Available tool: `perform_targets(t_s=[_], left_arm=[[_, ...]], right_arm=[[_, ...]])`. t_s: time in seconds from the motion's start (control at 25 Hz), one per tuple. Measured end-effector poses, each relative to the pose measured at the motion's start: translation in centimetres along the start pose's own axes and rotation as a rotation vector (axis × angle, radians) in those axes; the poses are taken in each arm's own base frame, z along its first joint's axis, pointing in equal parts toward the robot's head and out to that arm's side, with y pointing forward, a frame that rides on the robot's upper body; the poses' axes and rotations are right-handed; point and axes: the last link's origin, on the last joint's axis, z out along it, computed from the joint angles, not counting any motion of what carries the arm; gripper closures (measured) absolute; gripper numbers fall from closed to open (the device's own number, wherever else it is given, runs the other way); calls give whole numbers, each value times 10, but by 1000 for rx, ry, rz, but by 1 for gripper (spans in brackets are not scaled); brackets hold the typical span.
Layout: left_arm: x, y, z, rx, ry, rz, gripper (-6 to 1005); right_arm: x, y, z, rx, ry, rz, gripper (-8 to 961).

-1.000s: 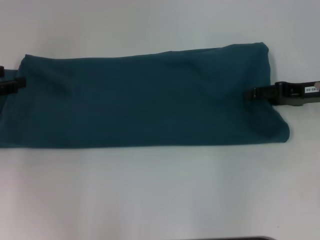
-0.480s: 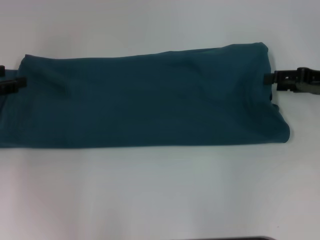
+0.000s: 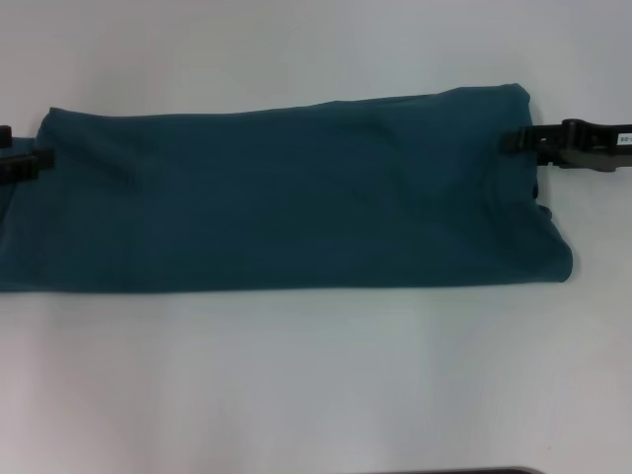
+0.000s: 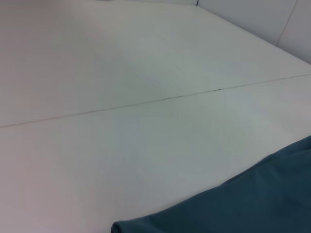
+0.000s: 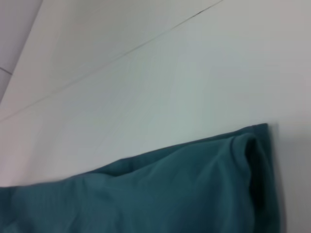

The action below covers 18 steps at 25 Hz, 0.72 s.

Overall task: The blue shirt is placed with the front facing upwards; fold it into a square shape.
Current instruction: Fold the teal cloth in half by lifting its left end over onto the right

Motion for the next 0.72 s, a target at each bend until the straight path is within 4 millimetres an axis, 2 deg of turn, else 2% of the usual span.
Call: perform_targets(t_s=[0.44,0.72], left_arm=[[2,-1,0,1,1,6,265],[2,0,0,1,2,10,266]], right_arm=[[0,21,22,-50,45,-48,235],[-1,17,20,-40,27,-38,234]])
